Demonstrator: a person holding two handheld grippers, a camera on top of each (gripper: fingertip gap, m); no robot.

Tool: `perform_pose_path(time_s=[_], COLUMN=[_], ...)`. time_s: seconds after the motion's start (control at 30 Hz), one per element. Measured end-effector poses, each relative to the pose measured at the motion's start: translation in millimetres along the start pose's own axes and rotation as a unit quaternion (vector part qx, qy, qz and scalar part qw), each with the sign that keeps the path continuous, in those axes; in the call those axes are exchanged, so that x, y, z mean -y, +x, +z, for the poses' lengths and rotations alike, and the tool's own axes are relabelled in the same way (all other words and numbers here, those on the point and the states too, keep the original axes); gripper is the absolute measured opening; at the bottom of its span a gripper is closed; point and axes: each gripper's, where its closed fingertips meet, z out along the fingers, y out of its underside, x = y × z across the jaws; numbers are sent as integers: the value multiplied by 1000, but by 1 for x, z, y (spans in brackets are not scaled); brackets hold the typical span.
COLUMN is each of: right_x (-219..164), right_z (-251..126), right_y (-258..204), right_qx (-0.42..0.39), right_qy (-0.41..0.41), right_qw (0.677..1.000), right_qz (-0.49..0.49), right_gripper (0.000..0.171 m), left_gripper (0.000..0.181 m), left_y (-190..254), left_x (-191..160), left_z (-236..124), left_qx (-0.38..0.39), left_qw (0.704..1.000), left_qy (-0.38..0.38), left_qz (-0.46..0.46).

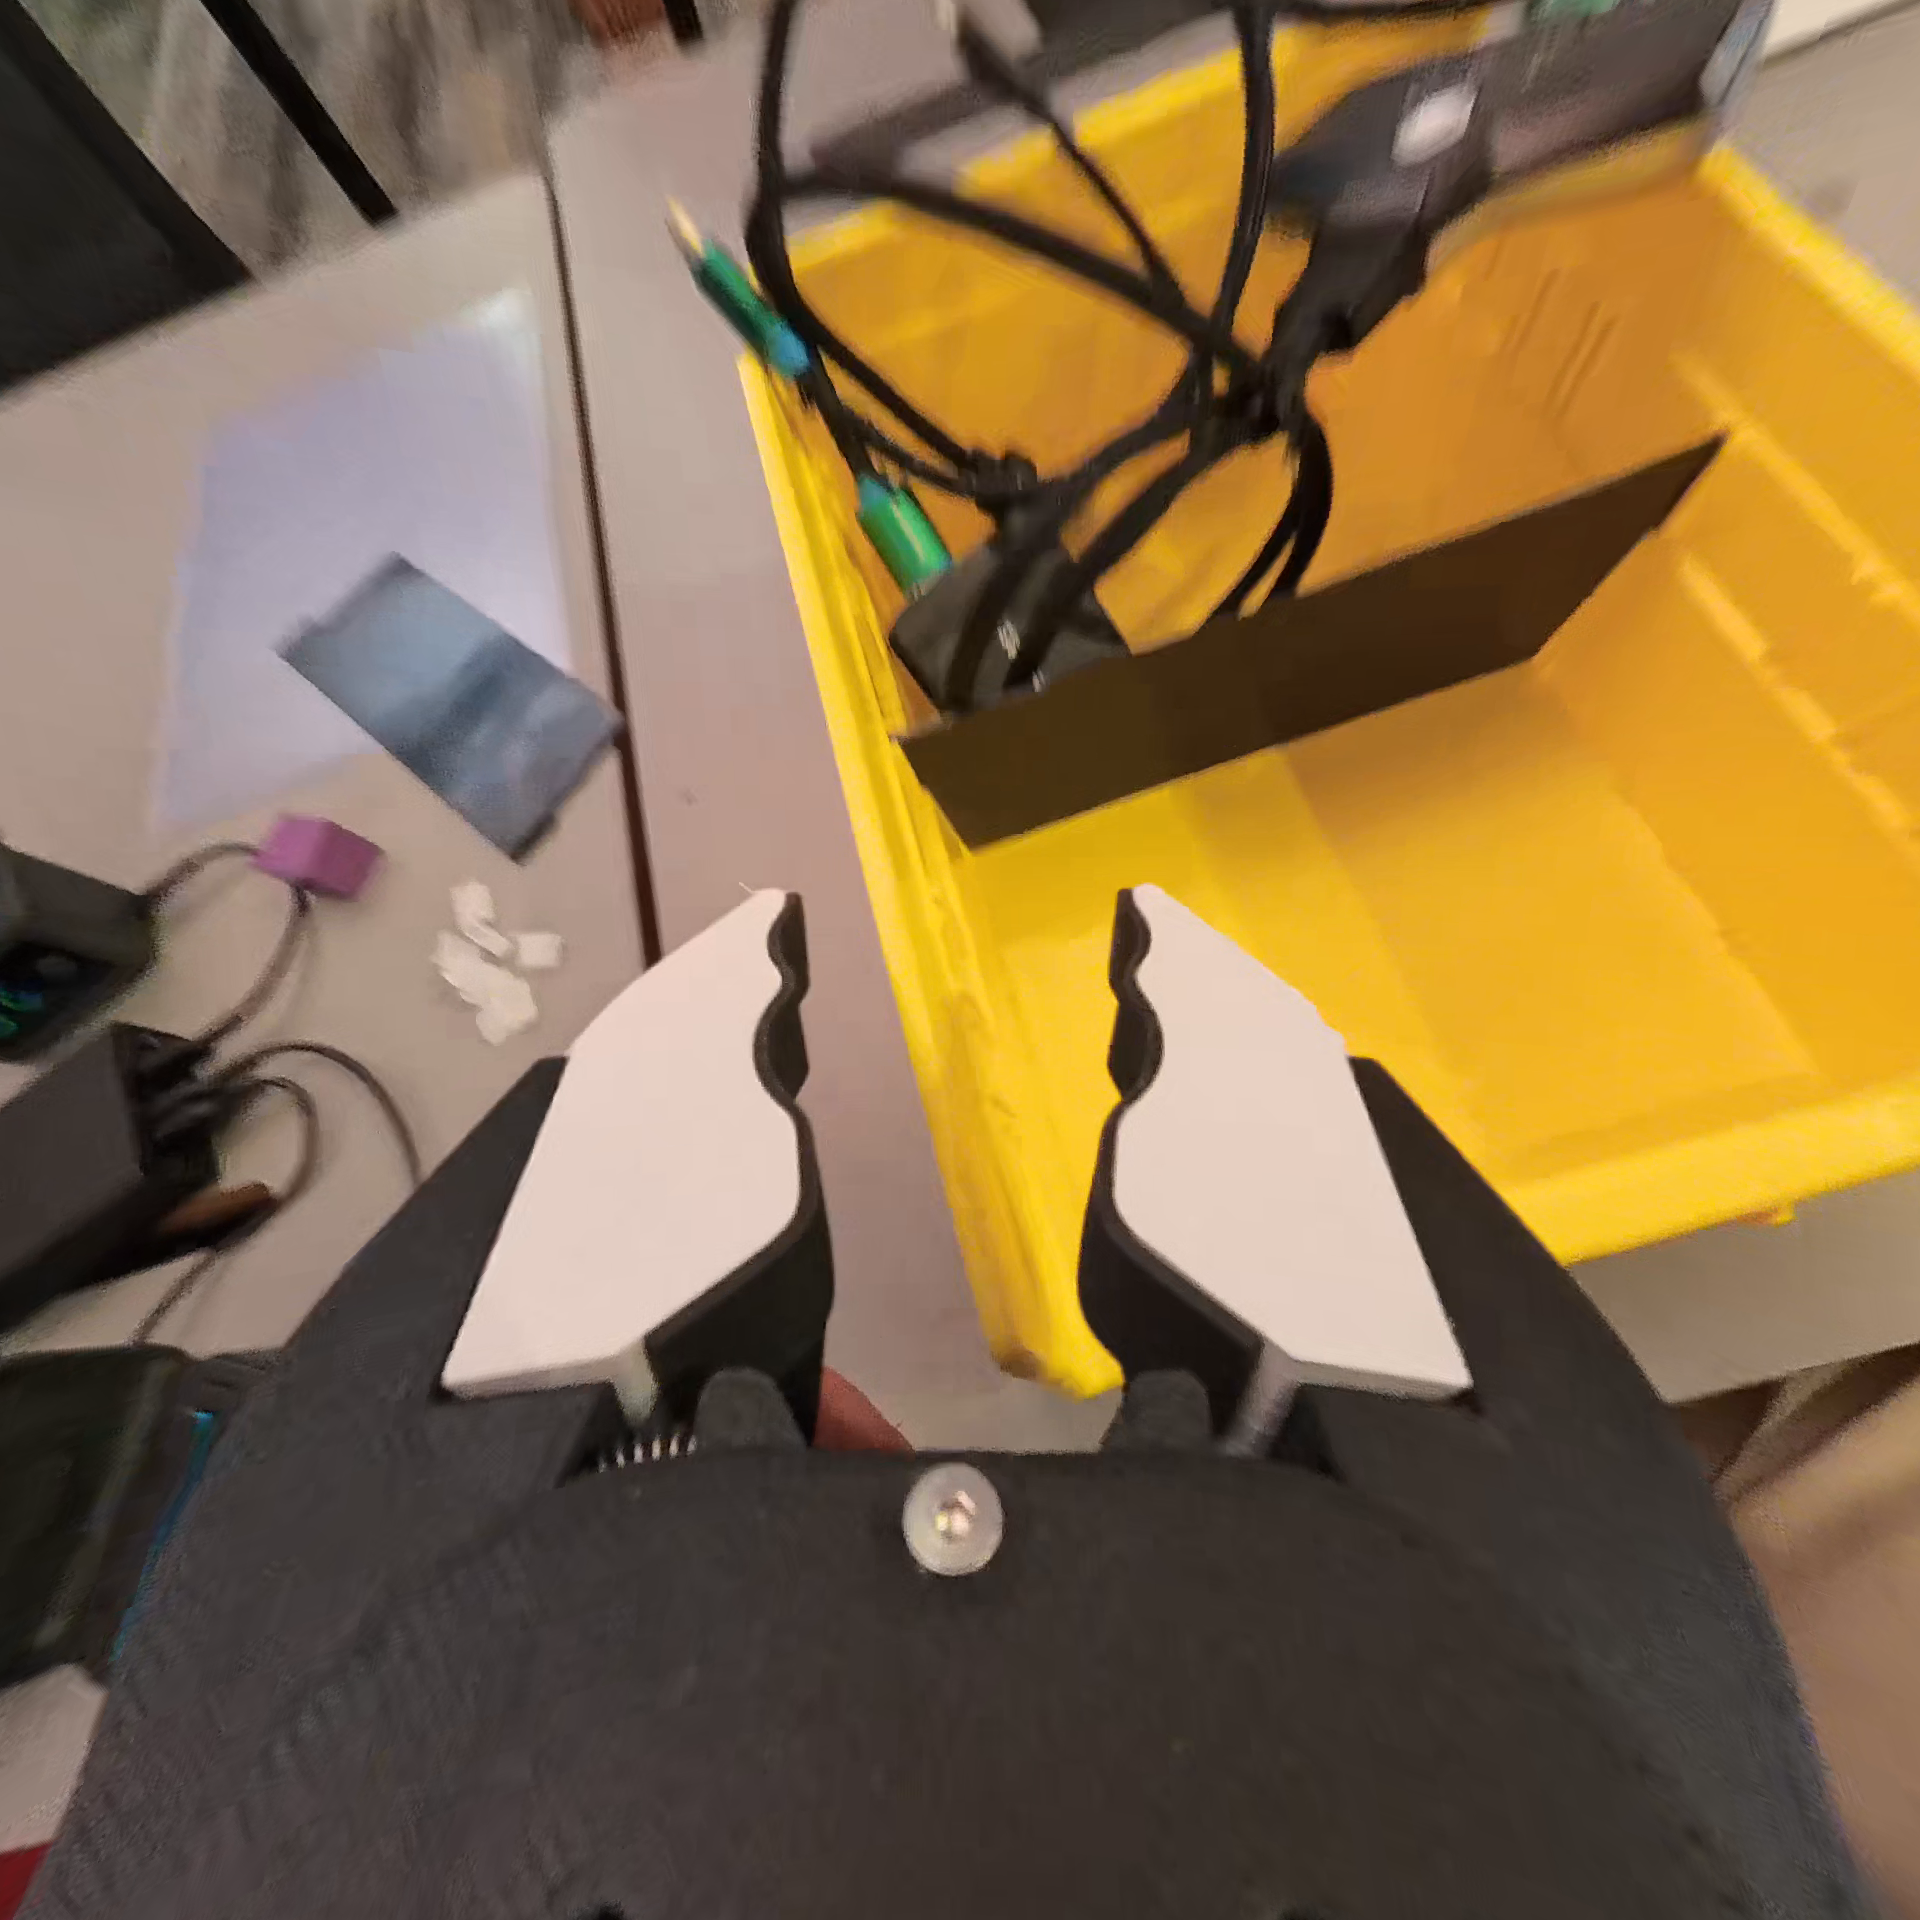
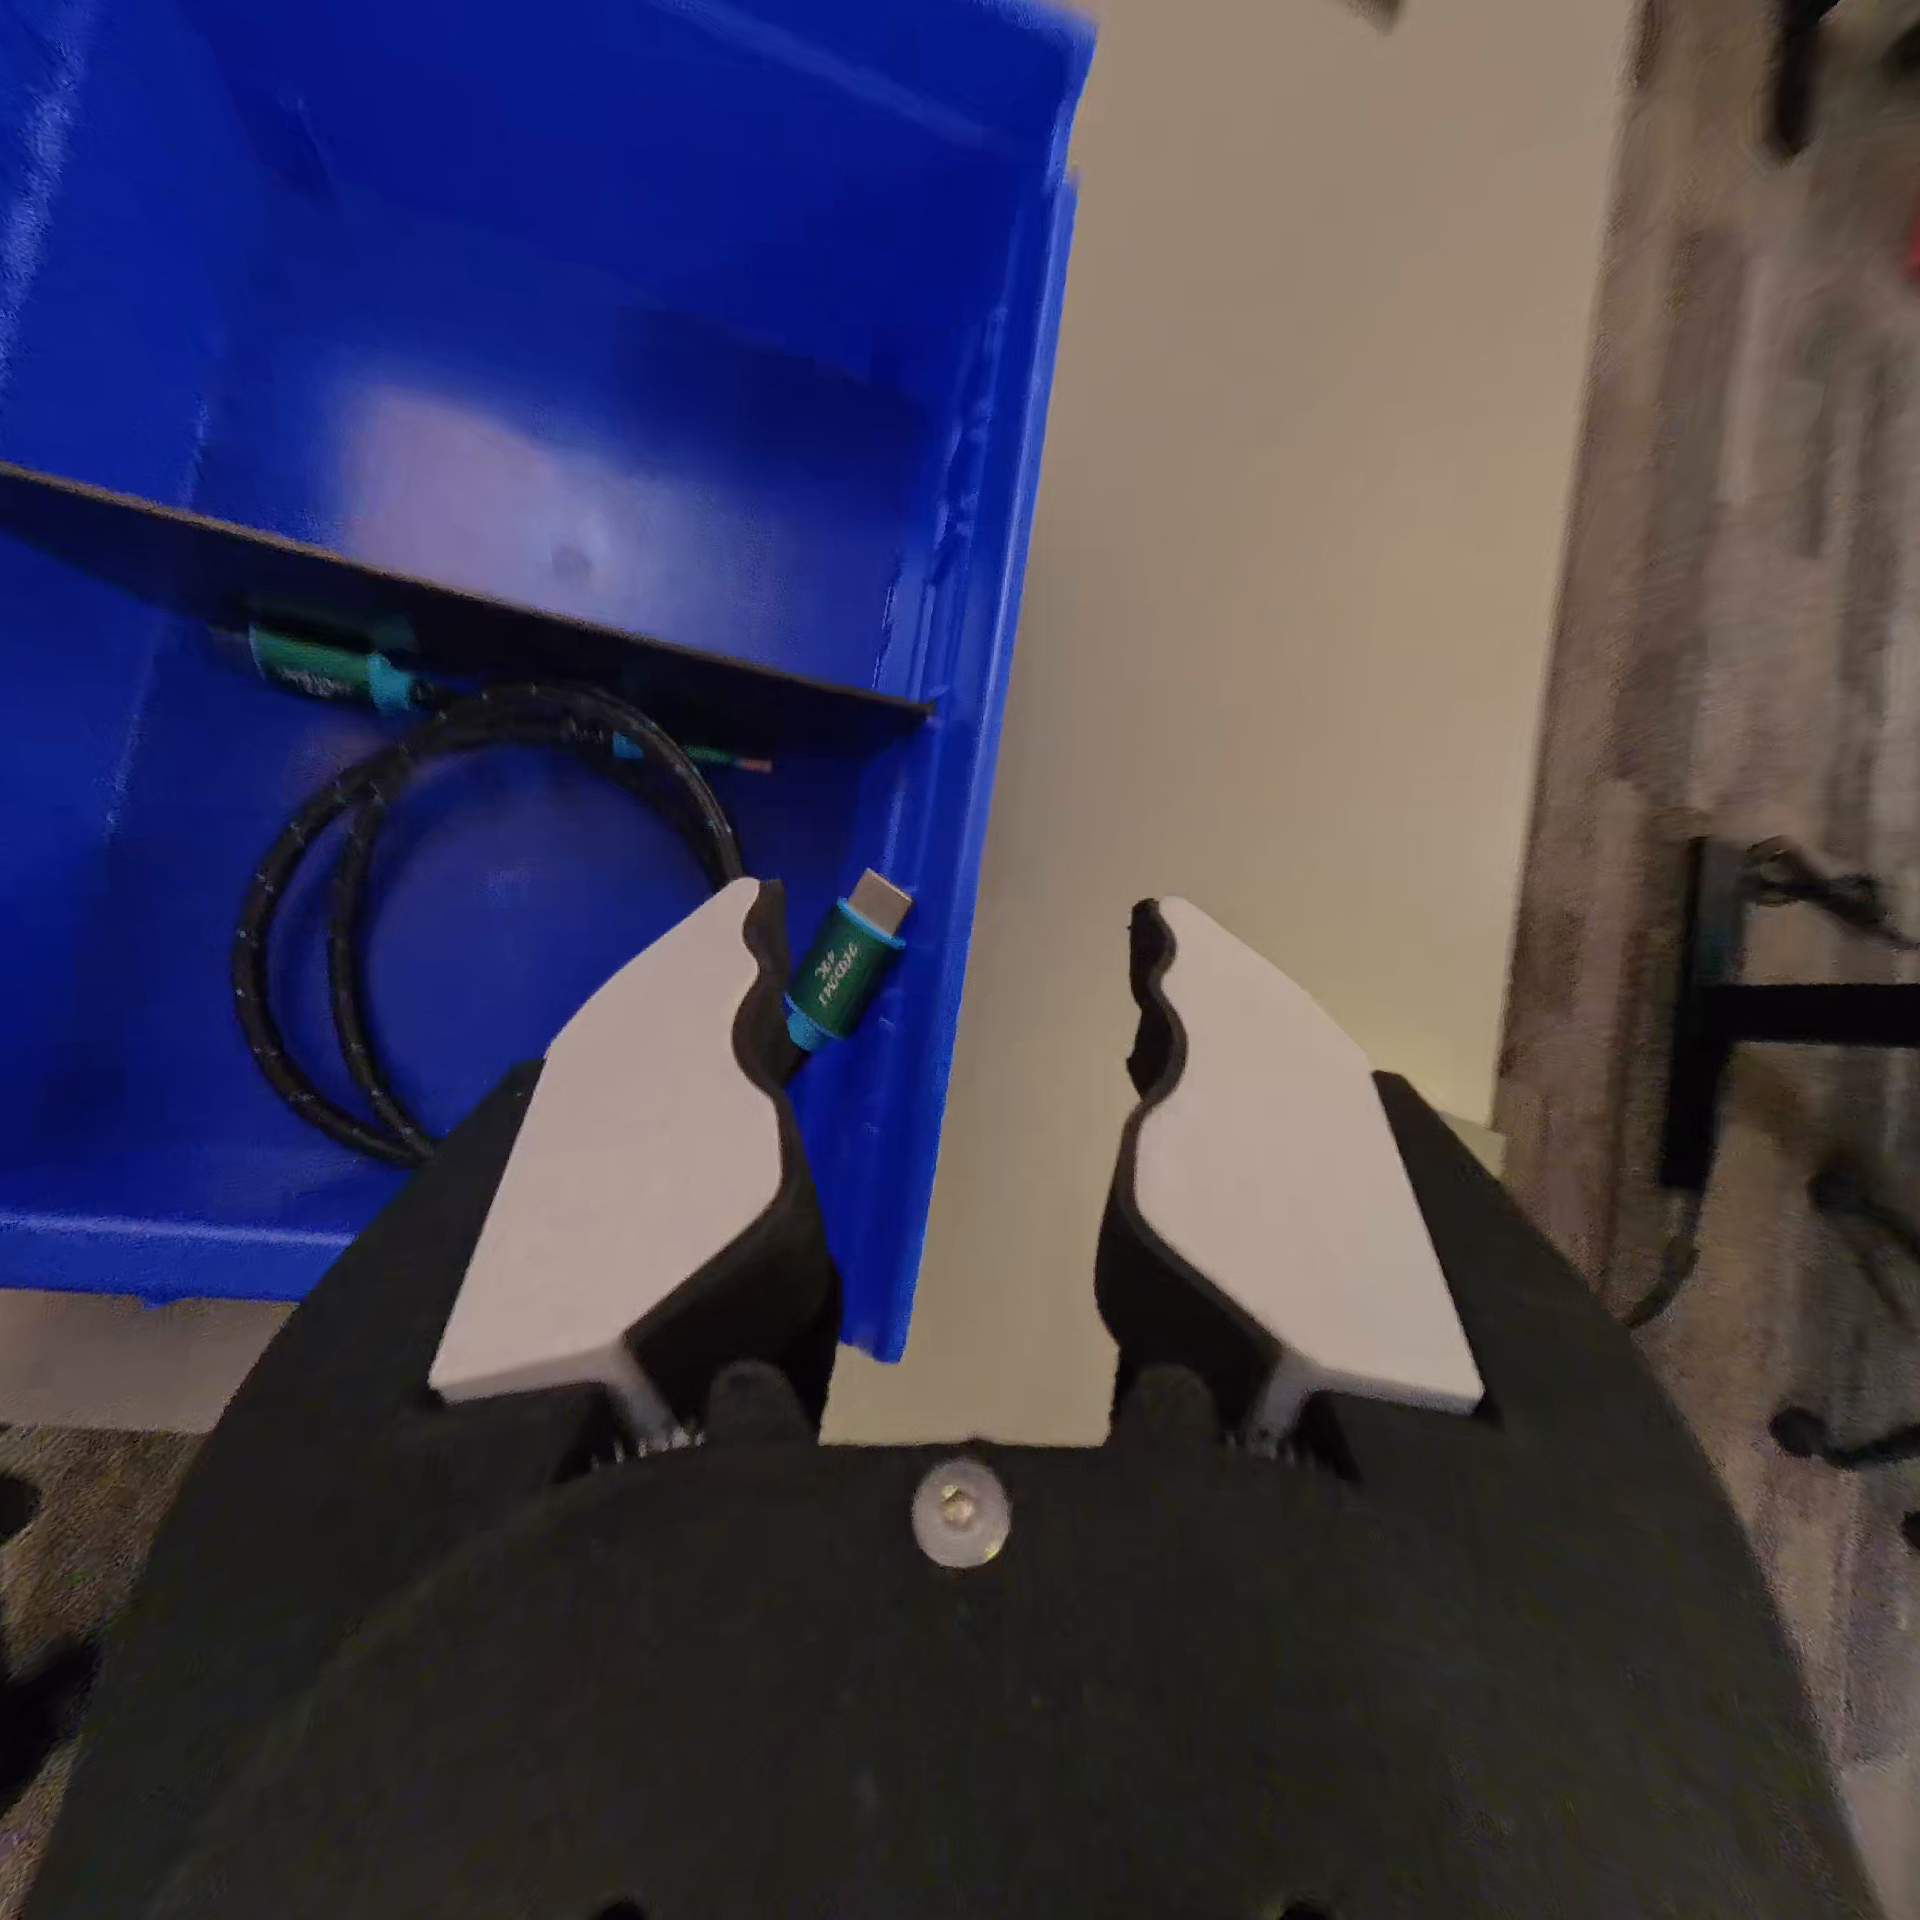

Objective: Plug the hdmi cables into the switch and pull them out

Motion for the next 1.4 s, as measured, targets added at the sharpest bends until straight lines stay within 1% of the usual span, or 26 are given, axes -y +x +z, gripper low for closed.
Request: perform_pose_path(time_s=[0.03, 0.07, 0.13, 0.2, 0.27, 0.4, 0.47, 0.53, 0.6, 0.67, 0.7, 0.77, 0.8, 0.83, 0.93, 1.1, 1.2, 1.4], right_x=[7, 15, 30, 47, 62, 87, 96, 102, 106, 110, 111, 112, 113, 114, 115, 117, 114, 114], right_z=[-10, -20, -38, -52, -65, -81, -87, -90, -91, -90, -90, -87, -86, -85, -82, -80, -74, -77], right_y=[-1, -5, -20, -46, -75, -139, -168, -188, -203, -215, -220, -230, -235, -240, -254, -271, -276, -280], right_qx=[-12, -17, -20, -4, 9, 49, 76, 81, 91, 101, 107, 115, 118, 125, 141, 166, 184, 197], right_qy=[20, 39, 70, 99, 124, 165, 180, 190, 198, 203, 202, 200, 202, 204, 204, 209, 206, 209], right_qw=[1000, 999, 997, 995, 991, 980, 974, 969, 965, 963, 962, 960, 959, 957, 954, 948, 948, 946], right_qz=[-3, -6, -16, -35, -55, -103, -119, -137, -146, -149, -151, -157, -160, -162, -167, -172, -160, -149], right_gripper=[63, 63, 60, 59, 57, 54, 52, 51, 50, 49, 49, 49, 48, 47, 46, 45, 44, 44], left_gripper=[56, 56, 55, 54, 53, 52, 58, 65, 63, 51, 46, 29, 25, 24, 23, 23, 23, 22], left_y=[-3, -3, 14, 37, 60, 87, 92, 90, 94, 90, 91, 94, 95, 95, 96, 94, 86, 60], left_x=[15, 32, 65, 87, 101, 108, 104, 105, 103, 111, 114, 114, 116, 117, 124, 140, 156, 203], left_z=[-7, -13, -15, -2, 20, 72, 94, 112, 128, 134, 136, 141, 143, 144, 141, 123, 105, 57], left_qx=[12, 21, 5, -7, -13, -7, 2, 34, 40, 80, 86, 81, 92, 101, 115, 132, 134, 140], left_qw=[1000, 999, 995, 990, 979, 952, 936, 914, 897, 878, 874, 871, 866, 862, 862, 856, 861, 874], left_qy=[21, 47, 87, 85, 77, 36, 10, -12, -23, -18, -16, -16, -4, 6, 34, 91, 112, 176], left_qz=[9, 18, 52, 111, 187, 303, 351, 403, 439, 471, 479, 485, 492, 497, 492, 492, 478, 430])
